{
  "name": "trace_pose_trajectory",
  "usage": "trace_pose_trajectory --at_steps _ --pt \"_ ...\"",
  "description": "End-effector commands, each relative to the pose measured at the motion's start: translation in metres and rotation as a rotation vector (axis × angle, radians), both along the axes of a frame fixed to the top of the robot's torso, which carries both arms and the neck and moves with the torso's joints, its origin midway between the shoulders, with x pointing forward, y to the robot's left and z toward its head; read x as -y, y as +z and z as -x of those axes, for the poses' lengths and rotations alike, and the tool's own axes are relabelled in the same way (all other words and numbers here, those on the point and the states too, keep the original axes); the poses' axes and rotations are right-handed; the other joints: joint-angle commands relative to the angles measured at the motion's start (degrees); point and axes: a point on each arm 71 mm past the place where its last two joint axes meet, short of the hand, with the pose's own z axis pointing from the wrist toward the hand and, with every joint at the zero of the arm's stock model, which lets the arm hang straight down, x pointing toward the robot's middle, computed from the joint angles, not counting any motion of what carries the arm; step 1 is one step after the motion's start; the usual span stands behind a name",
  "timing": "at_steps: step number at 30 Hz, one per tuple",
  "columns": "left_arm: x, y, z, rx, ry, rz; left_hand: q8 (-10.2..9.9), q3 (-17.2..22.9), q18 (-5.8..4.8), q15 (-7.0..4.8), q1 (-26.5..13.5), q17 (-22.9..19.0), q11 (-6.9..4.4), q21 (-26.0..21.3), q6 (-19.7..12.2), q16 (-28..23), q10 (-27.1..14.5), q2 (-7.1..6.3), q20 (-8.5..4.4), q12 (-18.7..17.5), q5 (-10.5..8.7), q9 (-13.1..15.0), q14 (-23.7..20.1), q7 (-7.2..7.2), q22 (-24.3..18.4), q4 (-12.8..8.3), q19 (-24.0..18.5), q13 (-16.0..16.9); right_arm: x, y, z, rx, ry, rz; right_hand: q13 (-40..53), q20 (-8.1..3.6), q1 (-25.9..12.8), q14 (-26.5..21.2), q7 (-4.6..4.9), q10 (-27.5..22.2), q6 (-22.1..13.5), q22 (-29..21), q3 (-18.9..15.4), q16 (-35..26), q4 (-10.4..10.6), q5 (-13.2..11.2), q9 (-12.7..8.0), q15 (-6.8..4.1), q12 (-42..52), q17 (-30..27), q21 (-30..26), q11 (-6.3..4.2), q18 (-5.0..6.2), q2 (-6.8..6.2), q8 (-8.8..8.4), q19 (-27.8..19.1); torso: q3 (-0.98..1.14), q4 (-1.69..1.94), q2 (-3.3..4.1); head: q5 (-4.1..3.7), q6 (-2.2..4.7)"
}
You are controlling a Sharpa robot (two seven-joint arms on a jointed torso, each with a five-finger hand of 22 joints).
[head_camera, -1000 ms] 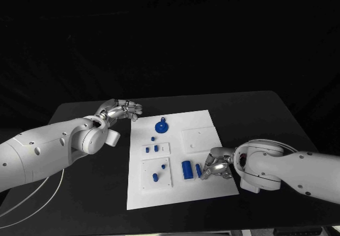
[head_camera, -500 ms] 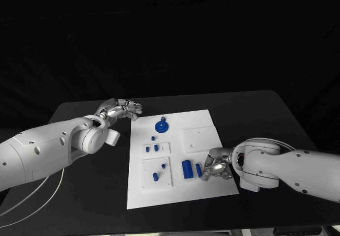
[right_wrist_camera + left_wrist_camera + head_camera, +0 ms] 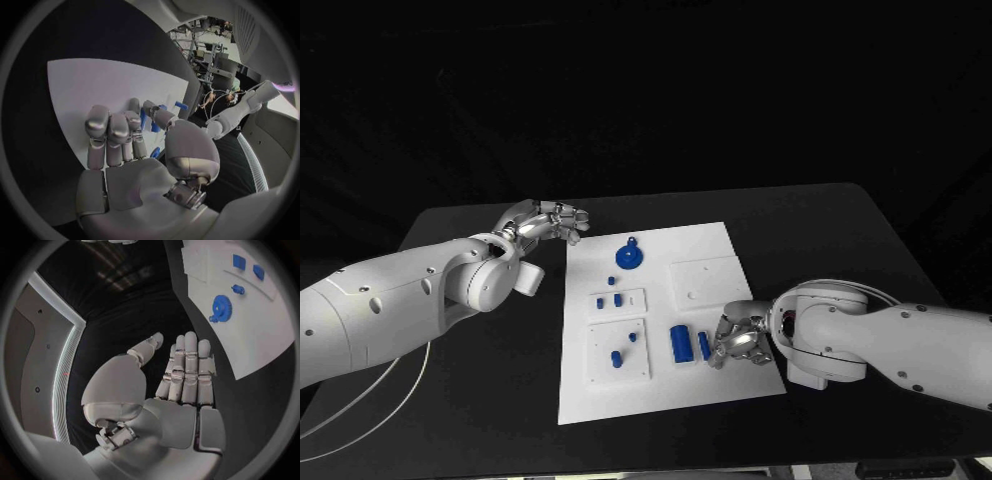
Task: Assemble the parts on the task board
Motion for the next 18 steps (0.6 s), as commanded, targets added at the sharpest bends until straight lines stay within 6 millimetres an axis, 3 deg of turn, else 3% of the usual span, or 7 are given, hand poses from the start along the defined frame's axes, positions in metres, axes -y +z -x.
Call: trace_pose_trajectory --at_steps 1,7,9,11,14,18 --pt "0.0016 0.0008 0.0001 0.003 -0.012 0.012 0.27 0.08 0.53 -0.11 -0.39 0.07 0.00 -0.20 -0.24 -0.19 -0.37 0.16 0.07 0.13 0.23 -0.05 0.40 -0.18 0.08 0.26 0.30 -0.05 0.0066 -0.0062 0.0011 -0.018 0.000 0.051 -0.06 0.27 -0.48 0.22 0.25 0.00 0.01 0.74 -0.16 -0.14 -0.12 -0.15 -0.25 -0.14 -0.08 0.01 0.01 0.03 4.63 0.13 -0.15 -0.34 0.00 0.00 -0.02 -0.02 0.03" --pt "0.0013 0.0007 0.0000 0.003 -0.011 0.012 0.27 0.08 0.53 -0.11 -0.38 0.09 0.00 -0.21 -0.24 -0.21 -0.37 0.17 0.07 0.13 0.24 -0.06 0.41 -0.18 0.09 0.26 0.31 -0.05 0.0092 -0.0081 0.0034 -0.062 0.023 0.042 -0.07 0.32 -0.79 0.23 0.25 0.00 -0.02 0.74 -0.28 -0.15 -0.30 -0.07 -0.32 -0.13 -0.08 0.01 0.03 0.03 4.63 -0.28 -0.16 -0.34 -0.02 0.00 -0.03 -0.04 0.01" --pt "0.0010 0.0007 -0.0001 0.003 -0.011 0.011 0.28 0.08 0.53 -0.11 -0.38 0.10 0.00 -0.21 -0.24 -0.21 -0.37 0.17 0.07 0.13 0.24 -0.06 0.41 -0.18 0.10 0.26 0.31 -0.05 0.0095 -0.0081 0.0035 -0.071 0.017 0.024 -0.06 0.35 -0.97 0.22 0.31 -0.12 -0.18 0.75 -0.74 -0.21 -0.92 0.11 -0.41 -0.12 -0.11 -0.02 0.04 0.08 4.63 -1.64 -0.23 -0.39 0.00 0.00 -0.04 -0.04 0.04" --pt "0.0003 0.0006 -0.0004 0.003 -0.009 0.010 0.28 0.08 0.53 -0.11 -0.38 0.11 0.00 -0.22 -0.24 -0.22 -0.37 0.17 0.07 0.13 0.25 -0.07 0.41 -0.18 0.11 0.26 0.32 -0.05 0.0090 -0.0070 0.0029 -0.060 0.012 -0.005 -0.02 0.34 -1.43 0.20 0.38 -0.30 -0.42 0.70 -2.38 -0.33 -1.96 2.55 -0.49 -0.10 -0.11 -0.07 0.00 0.16 4.63 -2.72 -0.28 -0.42 0.01 -0.02 -0.04 -0.08 0.13" --pt "-0.0007 0.0005 -0.0009 0.004 -0.006 0.009 0.28 0.09 0.53 -0.11 -0.38 0.12 0.00 -0.23 -0.24 -0.23 -0.37 0.17 0.07 0.13 0.26 -0.07 0.41 -0.18 0.11 0.26 0.32 -0.05 0.0103 -0.0053 0.0026 -0.053 -0.013 -0.047 -0.02 0.19 -1.75 0.10 0.52 -0.66 -0.99 0.48 -3.78 -0.66 -2.19 0.45 -0.57 -0.11 -0.23 -0.23 -0.33 0.26 4.63 -5.33 -0.47 -0.54 0.03 -0.05 -0.04 -0.08 0.18" --pt "-0.0011 0.0004 -0.0009 0.003 -0.005 0.009 0.29 0.09 0.53 -0.11 -0.37 0.13 -0.01 -0.24 -0.24 -0.24 -0.37 0.17 0.07 0.13 0.27 -0.07 0.41 -0.18 0.12 0.26 0.32 -0.05 0.0133 -0.0039 0.0015 -0.038 -0.030 -0.063 0.02 -0.08 -2.40 0.12 0.51 -0.85 -1.27 0.28 -6.02 -0.85 -1.91 0.04 -0.37 -0.15 -0.17 -0.30 -0.62 0.25 4.63 -6.36 -0.36 -0.50 0.04 -0.03 -0.02 -0.13 0.19"
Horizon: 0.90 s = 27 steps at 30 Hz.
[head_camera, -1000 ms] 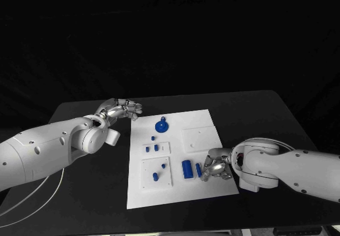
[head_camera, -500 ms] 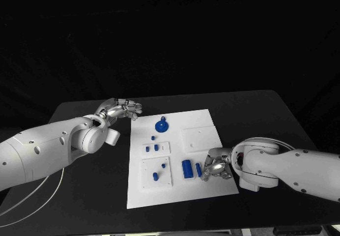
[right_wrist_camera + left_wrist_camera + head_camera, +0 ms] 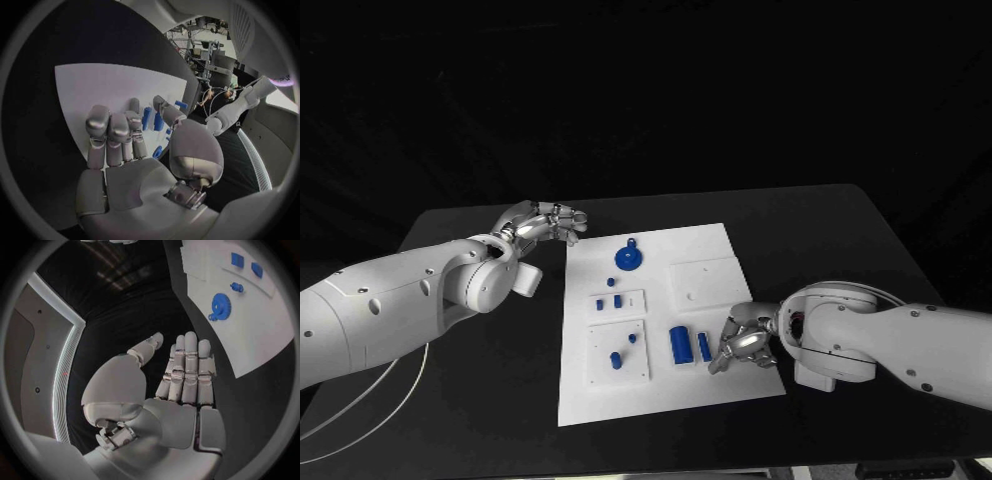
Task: Assemble the parts on the task board
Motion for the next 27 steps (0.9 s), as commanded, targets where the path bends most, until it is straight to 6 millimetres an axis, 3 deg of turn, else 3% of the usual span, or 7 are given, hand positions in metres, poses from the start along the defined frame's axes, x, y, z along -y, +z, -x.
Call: trace_pose_trajectory --at_steps 1,9,11,15,22,27 --pt "0.0019 0.0009 0.0002 0.003 -0.012 0.012 0.29 0.09 0.76 -0.11 -0.37 0.09 -0.01 -0.24 -0.24 -0.24 -0.37 0.17 0.06 0.13 0.27 -0.08 0.42 -0.18 0.08 0.26 0.33 -0.05 0.0008 -0.0017 0.0007 -0.001 -0.013 -0.032 0.03 -0.40 -0.01 0.15 0.63 -0.57 -1.06 0.25 -1.35 -0.29 -0.12 -0.12 0.19 -0.21 -0.15 -0.06 -0.36 -0.10 4.13 -0.23 0.03 -0.29 0.04 0.01 0.02 -0.05 0.05" --pt "0.0022 0.0008 0.0004 0.002 -0.013 0.012 0.31 0.09 0.76 -0.11 -0.36 0.12 -0.01 -0.26 -0.24 -0.26 -0.36 0.17 0.06 0.13 0.28 -0.09 0.42 -0.18 0.10 0.25 0.33 -0.05 0.0007 -0.0002 -0.0019 0.045 -0.013 -0.016 -0.03 -0.54 0.31 0.21 0.52 -0.43 -0.90 0.21 -2.70 -0.28 -0.13 -0.10 0.43 -0.27 -0.06 0.02 -0.47 -0.20 4.13 1.70 0.32 -0.21 0.02 0.04 0.05 -0.09 0.08" --pt "0.0022 0.0008 0.0004 0.002 -0.013 0.012 0.31 0.09 0.76 -0.11 -0.36 0.13 -0.01 -0.26 -0.23 -0.27 -0.36 0.16 0.06 0.13 0.28 -0.09 0.42 -0.18 0.11 0.25 0.34 -0.05 -0.0001 -0.0001 -0.0022 0.052 -0.008 -0.011 -0.11 -0.43 -0.92 0.23 0.47 -0.35 -0.71 0.19 -3.10 -0.26 1.14 -0.41 0.48 -0.27 -0.08 0.06 -0.53 -0.23 4.13 3.60 0.44 -0.20 0.01 0.03 0.05 -0.08 0.10" --pt "0.0025 0.0008 0.0005 0.002 -0.014 0.013 0.32 0.09 0.75 -0.11 -0.36 0.15 -0.01 -0.27 -0.23 -0.28 -0.36 0.16 0.06 0.14 0.28 -0.10 0.43 -0.19 0.12 0.25 0.34 -0.05 -0.0021 0.0003 -0.0033 0.070 0.005 0.003 -0.16 -0.52 -1.19 0.21 0.33 -0.20 -0.54 0.23 -2.18 -0.17 2.57 -0.51 0.55 -0.39 -0.06 0.17 -0.52 -0.37 4.13 4.26 0.58 -0.18 -0.01 0.05 0.05 -0.09 0.14" --pt "0.0022 0.0008 0.0006 0.001 -0.014 0.012 0.33 0.10 0.76 -0.12 -0.34 0.17 -0.01 -0.29 -0.23 -0.29 -0.36 0.16 0.06 0.14 0.29 -0.10 0.43 -0.19 0.14 0.25 0.35 -0.05 -0.0036 -0.0001 -0.0040 0.070 0.008 0.007 -0.24 -0.51 -0.52 0.15 0.27 -0.05 -0.38 0.42 -0.75 -0.07 3.26 -0.50 0.61 -0.39 -0.05 0.28 -0.38 -0.42 4.13 9.04 0.71 -0.32 -0.01 0.04 0.05 -0.06 0.07" --pt "0.0023 0.0007 0.0007 0.001 -0.014 0.012 0.34 0.10 0.76 -0.12 -0.33 0.19 -0.01 -0.30 -0.23 -0.31 -0.35 0.16 0.06 0.14 0.29 -0.11 0.44 -0.19 0.15 0.24 0.35 -0.05 -0.0056 -0.0011 -0.0045 0.072 0.030 0.033 -0.27 -0.42 -0.05 0.12 0.25 0.01 -0.29 0.61 0.78 0.02 3.43 -0.51 0.60 -0.38 -0.03 0.36 -0.21 -0.43 4.13 9.46 0.76 -0.46 0.02 0.03 0.05 -0.02 0.03"
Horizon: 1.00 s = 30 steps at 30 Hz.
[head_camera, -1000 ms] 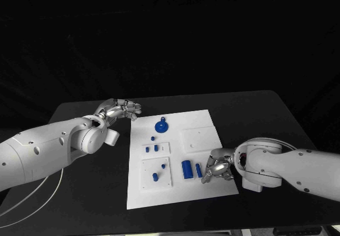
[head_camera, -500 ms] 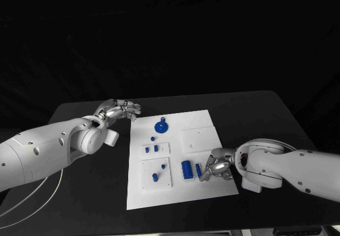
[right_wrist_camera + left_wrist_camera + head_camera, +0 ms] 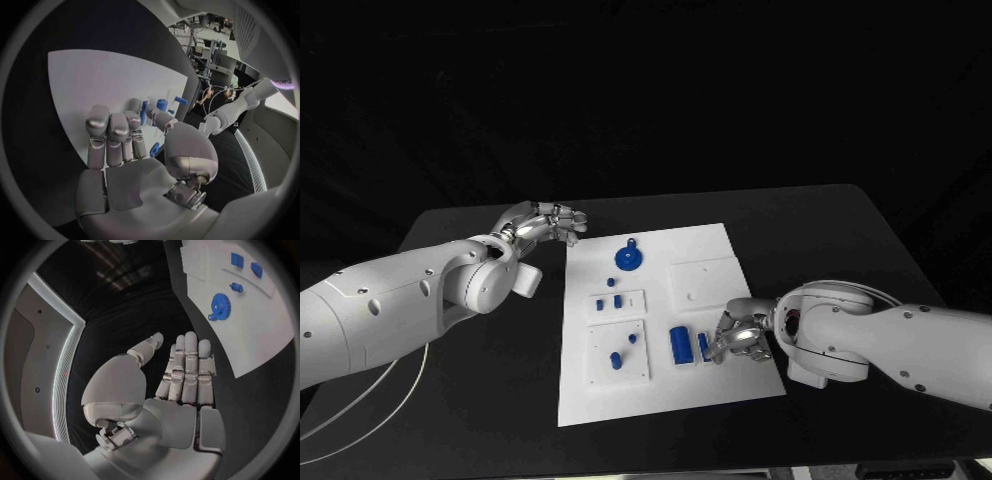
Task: Assemble the parts on the task board
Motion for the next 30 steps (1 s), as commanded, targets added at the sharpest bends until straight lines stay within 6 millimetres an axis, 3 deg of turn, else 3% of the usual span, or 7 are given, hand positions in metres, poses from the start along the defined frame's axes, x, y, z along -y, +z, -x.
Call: trace_pose_trajectory --at_steps 1,15,21,25,27,28,30 --pt "0.002 0.001 0.000 0.001 -0.013 0.012 0.34 0.10 1.18 -0.12 -0.33 0.08 -0.01 -0.30 -0.23 -0.31 -0.35 0.16 0.05 0.14 0.29 -0.06 0.44 -0.19 0.06 0.24 0.36 -0.05 0.000 -0.003 0.000 0.008 0.027 0.045 -0.09 -0.31 0.40 0.00 0.05 0.22 0.15 0.63 0.79 0.04 -0.17 -0.07 -0.13 -0.26 -0.02 0.11 0.14 -0.22 4.12 0.38 0.03 -0.15 0.03 -0.01 0.00 0.04 -0.04" --pt "0.002 0.001 0.000 0.002 -0.013 0.012 0.36 0.11 1.18 -0.12 -0.29 0.13 -0.02 -0.33 -0.23 -0.35 -0.35 0.16 0.05 0.14 0.30 -0.08 0.45 -0.19 0.09 0.22 0.37 -0.05 0.003 -0.002 -0.003 0.033 -0.008 0.028 -0.20 0.06 2.46 0.07 0.14 0.44 0.29 0.75 4.50 0.10 -2.75 -0.07 -0.14 -0.12 0.02 0.14 0.55 -0.11 4.12 -2.54 0.19 0.04 0.05 -0.07 -0.05 0.09 -0.05" --pt "0.002 0.001 0.000 0.004 -0.010 0.012 0.36 0.11 1.18 -0.12 -0.30 0.15 -0.01 -0.35 -0.24 -0.36 -0.35 0.15 0.05 0.14 0.30 -0.09 0.45 -0.19 0.11 0.22 0.37 -0.05 0.008 0.001 -0.011 0.085 -0.049 -0.081 -0.27 0.15 -1.56 -0.01 0.68 -0.02 -1.68 0.39 1.62 -0.35 -0.29 -0.09 -0.41 0.08 -0.20 -0.16 0.17 0.36 4.12 -9.75 -0.74 0.11 -0.02 -0.04 -0.12 -0.03 0.45" --pt "-0.001 0.000 -0.002 -0.002 0.006 0.024 0.37 0.07 1.17 -0.11 -0.35 0.18 -0.01 -0.36 -0.24 -0.38 -0.35 0.11 0.06 0.13 0.27 -0.10 0.45 -0.18 0.13 0.24 0.37 -0.05 0.014 0.005 -0.023 0.127 -0.090 -0.180 -0.17 -0.39 -2.44 -0.18 1.43 -0.71 -4.78 -0.01 -0.86 -0.95 0.85 -0.07 -0.52 0.64 -0.26 -0.47 -0.54 1.01 4.12 -11.40 -1.99 -0.23 -0.12 -0.04 -0.29 -0.02 1.29" --pt "-0.003 0.000 -0.003 -0.010 0.022 0.040 0.39 0.05 1.16 -0.10 -0.38 0.19 -0.01 -0.38 -0.23 -0.41 -0.34 0.08 0.07 0.14 0.25 -0.10 0.44 -0.18 0.14 0.25 0.37 -0.05 0.017 0.014 -0.038 0.172 -0.121 -0.259 0.03 -0.93 -2.56 -0.39 1.88 -1.31 -6.20 -0.08 -4.69 -1.38 -0.59 1.15 -0.19 1.14 -0.07 -0.59 -1.05 1.48 4.12 -9.35 -2.30 -0.88 -0.16 -0.01 -0.35 -0.14 1.98" --pt "-0.004 0.000 -0.004 -0.009 0.025 0.041 0.39 0.04 1.16 -0.10 -0.38 0.20 -0.01 -0.39 -0.23 -0.42 -0.34 0.06 0.07 0.14 0.24 -0.11 0.43 -0.18 0.15 0.25 0.36 -0.05 0.019 0.016 -0.043 0.185 -0.131 -0.289 0.13 -1.12 -3.70 -0.57 1.82 -1.62 -6.56 0.09 -8.79 -1.44 -3.28 5.51 0.18 1.12 0.05 -0.49 -1.13 1.53 4.12 -7.66 -2.20 -1.38 -0.21 0.00 -0.41 -0.22 2.26" --pt "-0.006 0.000 -0.005 -0.010 0.032 0.043 0.40 0.03 1.16 -0.10 -0.38 0.21 -0.02 -0.41 -0.22 -0.44 -0.33 0.02 0.07 0.15 0.23 -0.11 0.42 -0.17 0.16 0.23 0.35 -0.05 0.024 0.023 -0.056 0.213 -0.162 -0.352 0.04 -1.43 -3.89 -0.73 1.84 -1.95 -6.76 0.05 -12.49 -1.74 -6.43 6.48 0.50 1.08 -0.04 -0.51 -1.51 1.41 4.12 -5.13 -2.08 -1.84 -0.33 -0.03 -0.59 -0.25 2.72"
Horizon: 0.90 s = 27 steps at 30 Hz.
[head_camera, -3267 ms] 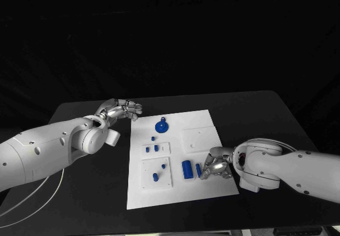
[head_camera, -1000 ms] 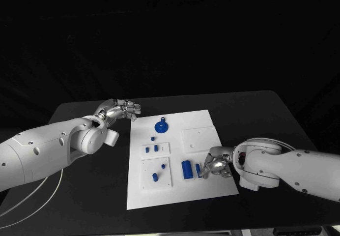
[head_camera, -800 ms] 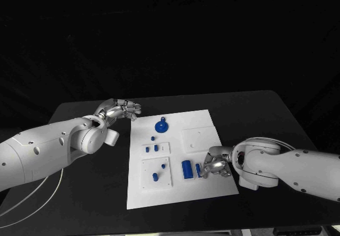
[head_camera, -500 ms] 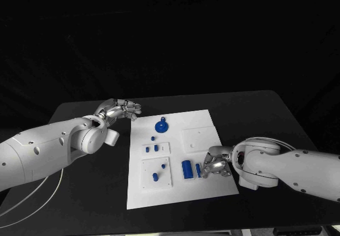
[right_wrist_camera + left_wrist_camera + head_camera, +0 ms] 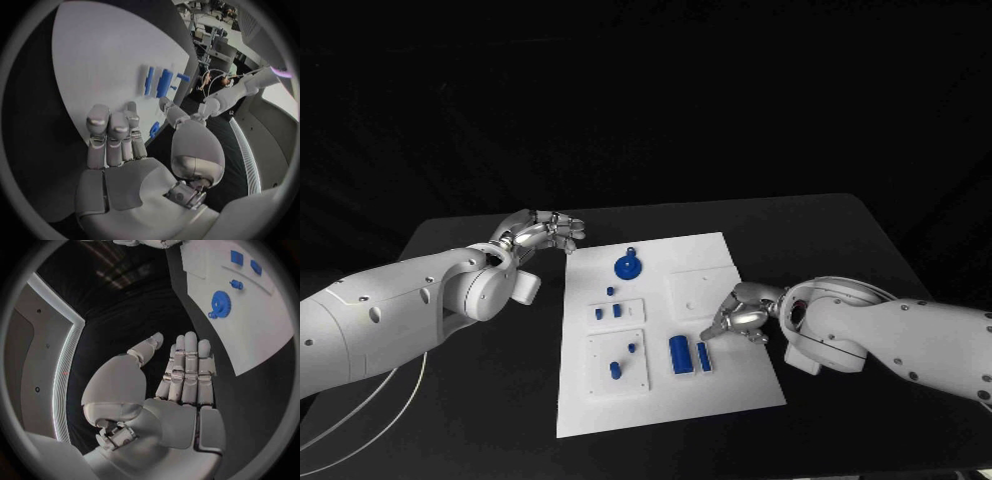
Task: Assemble the parts on the task board
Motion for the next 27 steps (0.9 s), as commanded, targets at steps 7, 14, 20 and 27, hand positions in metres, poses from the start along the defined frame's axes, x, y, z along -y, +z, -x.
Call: trace_pose_trajectory --at_steps 7,14,20,27 --pt "-0.007 0.003 -0.009 -0.001 0.044 0.047 0.52 0.07 0.38 0.06 -0.31 0.10 -0.07 -0.79 -0.13 -0.65 -0.24 -0.14 0.18 0.18 0.12 -0.11 0.07 -0.16 0.07 0.14 0.03 -0.03 0.017 0.039 -0.065 0.205 -0.131 -0.405 -0.48 -0.66 2.43 -0.84 1.35 -1.16 -1.79 -0.52 -6.52 -1.91 -3.18 1.95 0.92 0.04 -0.61 -0.53 -2.21 -0.05 4.03 4.28 0.40 -1.61 -0.92 -0.15 -1.55 -0.34 2.76" --pt "-0.012 0.007 -0.022 0.021 0.087 0.050 0.67 0.37 0.18 1.27 -0.31 -0.53 0.16 -2.76 -0.33 -3.67 -0.65 -0.14 1.24 -0.09 0.07 -0.35 -1.80 -0.09 -0.23 0.02 -1.50 -0.19 0.023 0.050 -0.108 0.283 -0.193 -0.503 -5.68 3.51 7.37 -10.77 2.95 -9.41 -3.62 -3.82 -6.59 -10.10 -2.93 2.53 0.82 2.22 -8.28 -4.63 -11.49 1.83 2.88 5.25 -0.40 -11.63 -1.19 -0.57 -2.49 -0.46 5.08" --pt "-0.011 0.007 -0.032 0.039 0.141 0.093 0.26 0.53 0.43 4.95 -0.52 -2.69 1.62 -7.06 -2.08 -11.49 -5.46 -0.25 4.77 -0.51 -0.51 -0.92 -7.82 0.13 -1.14 -0.52 -6.27 -2.14 0.028 0.053 -0.128 0.313 -0.255 -0.580 -18.35 8.47 8.96 -20.03 4.83 -14.93 -5.51 -9.32 -5.20 -20.82 -3.12 1.64 0.91 7.08 -20.02 -12.41 -23.68 4.15 0.87 6.41 -0.79 -22.15 -1.08 -0.58 -3.26 -0.46 6.50" --pt "-0.010 0.007 -0.038 0.055 0.161 0.096 -0.53 -0.14 0.16 6.54 -0.94 -4.51 1.61 -10.50 -4.19 -16.90 -10.07 -0.63 6.57 -0.47 -1.96 -1.45 -13.65 -0.53 -1.94 -0.84 -10.04 -4.69 0.036 0.046 -0.136 0.297 -0.323 -0.665 -41.13 13.69 10.73 -25.96 5.30 -15.31 -8.43 -20.25 -1.70 -40.61 -3.36 0.39 -0.37 14.00 -39.52 -26.80 -39.70 8.75 -0.98 6.96 -1.51 -32.09 -0.89 0.05 -3.81 -0.82 8.04"
